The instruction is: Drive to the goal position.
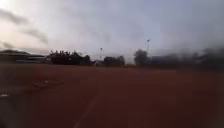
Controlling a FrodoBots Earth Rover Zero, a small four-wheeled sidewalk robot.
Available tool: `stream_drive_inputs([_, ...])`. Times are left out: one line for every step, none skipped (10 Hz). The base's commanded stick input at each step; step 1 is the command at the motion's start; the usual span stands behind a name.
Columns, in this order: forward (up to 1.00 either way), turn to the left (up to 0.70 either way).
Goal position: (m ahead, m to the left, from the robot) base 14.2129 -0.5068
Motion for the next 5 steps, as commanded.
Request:
stream_drive_inputs([0.70,0.00])
stream_drive_inputs([0.70,0.00])
stream_drive_inputs([0.70,0.00])
stream_drive_inputs([0.70,0.00])
stream_drive_inputs([0.70,0.00])
